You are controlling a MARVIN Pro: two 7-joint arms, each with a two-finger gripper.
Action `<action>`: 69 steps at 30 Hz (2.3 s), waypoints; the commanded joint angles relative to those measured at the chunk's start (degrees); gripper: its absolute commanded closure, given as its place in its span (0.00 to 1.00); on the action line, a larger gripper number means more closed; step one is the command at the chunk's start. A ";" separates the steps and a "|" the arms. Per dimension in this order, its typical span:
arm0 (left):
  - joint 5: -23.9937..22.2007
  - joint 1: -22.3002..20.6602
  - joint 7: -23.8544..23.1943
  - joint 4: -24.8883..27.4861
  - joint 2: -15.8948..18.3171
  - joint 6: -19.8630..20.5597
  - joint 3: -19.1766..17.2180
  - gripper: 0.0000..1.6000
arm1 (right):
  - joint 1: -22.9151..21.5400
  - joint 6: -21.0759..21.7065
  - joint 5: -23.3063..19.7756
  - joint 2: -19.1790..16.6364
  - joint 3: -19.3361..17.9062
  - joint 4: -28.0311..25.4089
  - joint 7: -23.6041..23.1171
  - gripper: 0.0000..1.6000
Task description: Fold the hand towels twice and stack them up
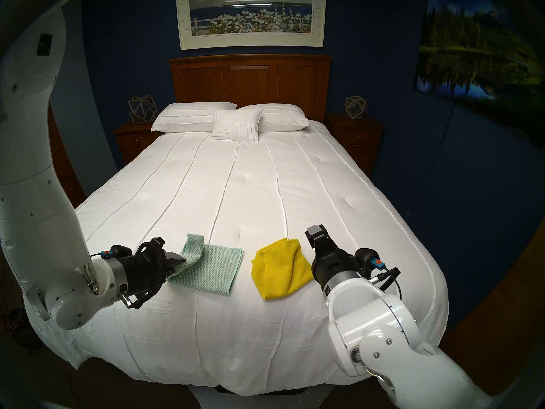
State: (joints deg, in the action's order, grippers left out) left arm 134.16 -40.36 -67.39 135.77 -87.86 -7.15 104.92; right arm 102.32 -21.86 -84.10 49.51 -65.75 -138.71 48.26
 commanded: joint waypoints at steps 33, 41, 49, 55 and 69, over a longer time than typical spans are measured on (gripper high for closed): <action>-7.49 -0.28 6.77 -0.61 -2.68 -4.28 -12.60 0.64 | -0.18 0.05 -0.18 0.12 0.16 -1.29 -0.47 0.00; -8.68 3.27 8.20 -3.54 -3.06 -5.06 -13.38 0.59 | -0.18 0.04 -0.18 0.11 0.16 -1.29 -0.46 0.00; -7.89 1.95 8.16 -2.58 -1.87 -3.17 -14.20 0.47 | -0.18 0.04 -0.19 0.10 0.17 -1.29 -0.47 0.00; -7.53 1.23 8.54 -2.44 -1.82 -2.34 -14.27 0.36 | -0.18 0.03 -0.19 0.10 0.17 -1.29 -0.47 0.00; -4.50 -3.55 7.88 2.16 -0.11 0.36 -11.20 0.00 | -0.20 0.02 -0.17 0.09 0.18 -1.29 -0.43 0.00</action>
State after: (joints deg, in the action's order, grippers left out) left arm 128.39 -40.09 -58.66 135.75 -89.36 -8.29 91.63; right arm 102.31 -21.94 -84.12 49.45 -65.73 -138.72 48.23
